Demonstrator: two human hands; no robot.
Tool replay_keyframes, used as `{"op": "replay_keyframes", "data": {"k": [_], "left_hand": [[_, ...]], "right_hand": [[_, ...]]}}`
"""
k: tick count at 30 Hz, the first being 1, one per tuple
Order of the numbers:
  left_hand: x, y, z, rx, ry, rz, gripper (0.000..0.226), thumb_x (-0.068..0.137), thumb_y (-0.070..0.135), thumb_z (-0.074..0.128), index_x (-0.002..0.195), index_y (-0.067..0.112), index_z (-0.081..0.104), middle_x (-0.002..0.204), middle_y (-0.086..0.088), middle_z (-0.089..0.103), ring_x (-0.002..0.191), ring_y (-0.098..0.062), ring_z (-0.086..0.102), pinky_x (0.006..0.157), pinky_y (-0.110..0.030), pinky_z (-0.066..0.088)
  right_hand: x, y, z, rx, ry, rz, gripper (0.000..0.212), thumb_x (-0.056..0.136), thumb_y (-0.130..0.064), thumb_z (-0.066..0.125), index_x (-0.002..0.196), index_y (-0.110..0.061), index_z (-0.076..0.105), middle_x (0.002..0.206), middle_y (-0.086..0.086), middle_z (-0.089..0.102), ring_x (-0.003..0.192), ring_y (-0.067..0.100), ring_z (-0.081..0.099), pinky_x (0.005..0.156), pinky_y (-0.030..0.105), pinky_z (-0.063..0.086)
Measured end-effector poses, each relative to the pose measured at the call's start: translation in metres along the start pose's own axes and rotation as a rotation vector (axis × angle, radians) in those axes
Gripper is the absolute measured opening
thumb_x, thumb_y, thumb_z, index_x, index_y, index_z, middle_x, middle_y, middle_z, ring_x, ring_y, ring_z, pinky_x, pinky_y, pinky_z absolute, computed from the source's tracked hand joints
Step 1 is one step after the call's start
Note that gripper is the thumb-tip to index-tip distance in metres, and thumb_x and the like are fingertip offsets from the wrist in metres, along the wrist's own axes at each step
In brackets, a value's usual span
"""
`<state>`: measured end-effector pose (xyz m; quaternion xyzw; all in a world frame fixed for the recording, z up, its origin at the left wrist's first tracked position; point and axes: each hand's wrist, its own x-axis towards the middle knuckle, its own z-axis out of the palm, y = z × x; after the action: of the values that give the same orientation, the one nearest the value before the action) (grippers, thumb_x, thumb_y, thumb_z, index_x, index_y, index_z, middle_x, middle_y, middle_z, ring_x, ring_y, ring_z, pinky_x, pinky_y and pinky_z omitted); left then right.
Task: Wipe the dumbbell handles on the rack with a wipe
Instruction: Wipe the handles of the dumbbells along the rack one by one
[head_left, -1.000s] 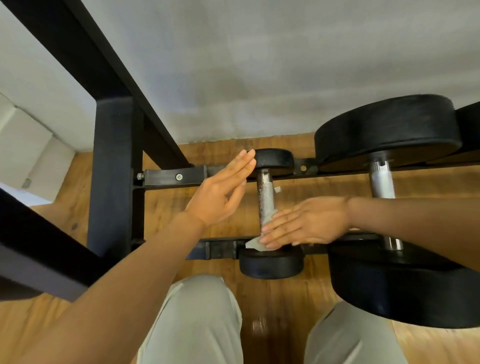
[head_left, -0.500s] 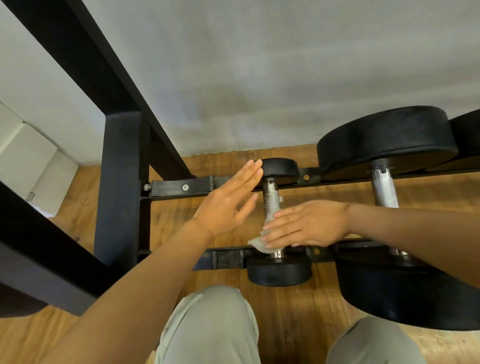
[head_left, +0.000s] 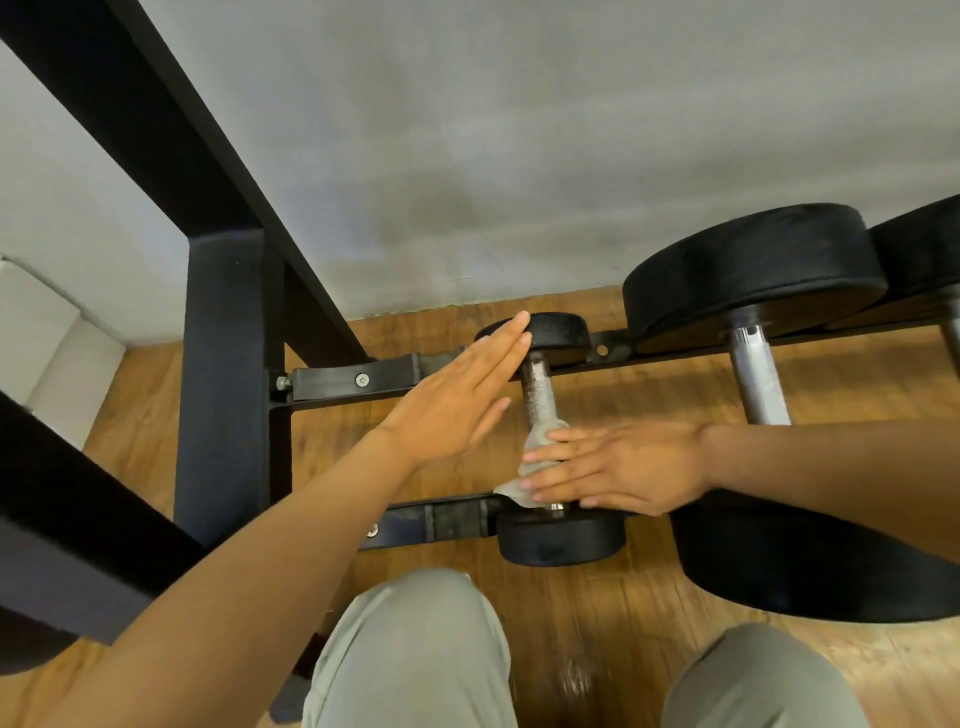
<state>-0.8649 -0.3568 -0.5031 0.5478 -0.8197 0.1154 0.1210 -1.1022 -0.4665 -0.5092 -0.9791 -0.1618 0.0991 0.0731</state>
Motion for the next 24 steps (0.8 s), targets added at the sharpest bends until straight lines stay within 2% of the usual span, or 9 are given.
{"op": "replay_keyframes", "data": {"k": [3,6,9,11,14,17,19,22,24], "left_hand": [[0.001,-0.008,-0.002,-0.045,0.006,0.045,0.062,0.102,0.021,0.040,0.153,-0.002,0.015,0.163,-0.017,0.010,0.151,-0.023,0.013,0.123,-0.033,0.015],[0.004,-0.018,-0.003,0.020,0.009,0.125,0.059,0.103,0.023,0.038,0.153,0.000,0.019,0.162,-0.017,0.015,0.151,-0.025,0.017,0.123,-0.039,0.018],[0.007,-0.028,-0.004,0.067,0.013,0.204,0.059,0.104,0.027,0.034,0.155,0.003,0.016,0.163,-0.015,0.015,0.151,-0.024,0.018,0.121,-0.042,0.022],[0.009,-0.035,-0.006,0.084,0.010,0.243,0.058,0.106,0.030,0.033,0.156,0.005,0.016,0.164,-0.012,0.014,0.151,-0.022,0.017,0.121,-0.043,0.023],[0.013,-0.041,-0.005,0.072,0.030,0.256,0.057,0.106,0.032,0.031,0.156,0.010,0.016,0.164,-0.007,0.015,0.152,-0.022,0.014,0.122,-0.045,0.021],[0.016,-0.043,-0.005,0.005,0.046,0.250,0.055,0.106,0.032,0.030,0.156,0.011,0.019,0.163,-0.005,0.018,0.151,-0.022,0.016,0.123,-0.042,0.017],[0.017,-0.043,-0.005,-0.032,0.036,0.271,0.055,0.106,0.031,0.031,0.155,0.008,0.023,0.162,-0.006,0.018,0.151,-0.020,0.017,0.123,-0.038,0.016],[0.016,-0.044,-0.005,-0.045,0.020,0.283,0.056,0.106,0.032,0.030,0.155,0.005,0.024,0.162,-0.008,0.016,0.151,-0.020,0.015,0.124,-0.034,0.011],[0.016,-0.043,-0.004,-0.056,0.030,0.278,0.056,0.106,0.032,0.030,0.154,0.004,0.025,0.162,-0.009,0.017,0.151,-0.019,0.015,0.124,-0.032,0.009]], "right_hand": [[0.003,0.001,-0.005,-0.013,0.020,-0.002,0.048,0.105,-0.026,0.032,0.152,-0.016,0.031,0.161,-0.002,0.020,0.150,0.012,0.003,0.122,0.034,-0.002],[0.008,0.002,-0.003,-0.074,0.193,0.182,0.048,0.104,-0.027,0.031,0.151,-0.014,0.033,0.159,0.003,0.026,0.149,0.016,0.015,0.123,0.033,0.005],[0.022,-0.008,0.004,-0.019,0.363,0.401,0.049,0.101,-0.023,0.036,0.149,-0.012,0.032,0.157,0.004,0.031,0.147,0.018,0.023,0.121,0.037,0.020],[0.035,-0.022,0.009,0.087,0.469,0.540,0.055,0.097,-0.008,0.051,0.149,-0.011,0.033,0.156,0.004,0.031,0.146,0.018,0.022,0.118,0.042,0.027],[0.056,-0.049,0.016,0.240,0.715,0.810,0.068,0.083,0.015,0.062,0.144,-0.007,0.042,0.155,0.003,0.029,0.145,0.019,0.022,0.118,0.033,0.021],[0.071,-0.066,0.015,0.379,0.985,1.050,0.052,0.089,0.010,0.059,0.138,-0.003,0.049,0.148,0.012,0.040,0.137,0.019,0.037,0.116,0.022,0.023],[0.083,-0.069,0.012,0.340,1.007,1.128,0.046,0.092,0.006,0.056,0.137,-0.001,0.050,0.145,0.018,0.044,0.132,0.023,0.043,0.112,0.014,0.025],[0.106,-0.076,0.009,0.464,1.010,1.334,0.055,0.096,0.001,0.054,0.148,-0.008,0.039,0.153,0.011,0.038,0.135,0.024,0.045,0.112,0.027,0.033],[0.120,-0.081,-0.002,0.693,1.199,1.486,0.058,0.100,-0.011,0.052,0.153,-0.011,0.027,0.152,0.007,0.039,0.135,0.019,0.044,0.115,0.034,0.033]]}}
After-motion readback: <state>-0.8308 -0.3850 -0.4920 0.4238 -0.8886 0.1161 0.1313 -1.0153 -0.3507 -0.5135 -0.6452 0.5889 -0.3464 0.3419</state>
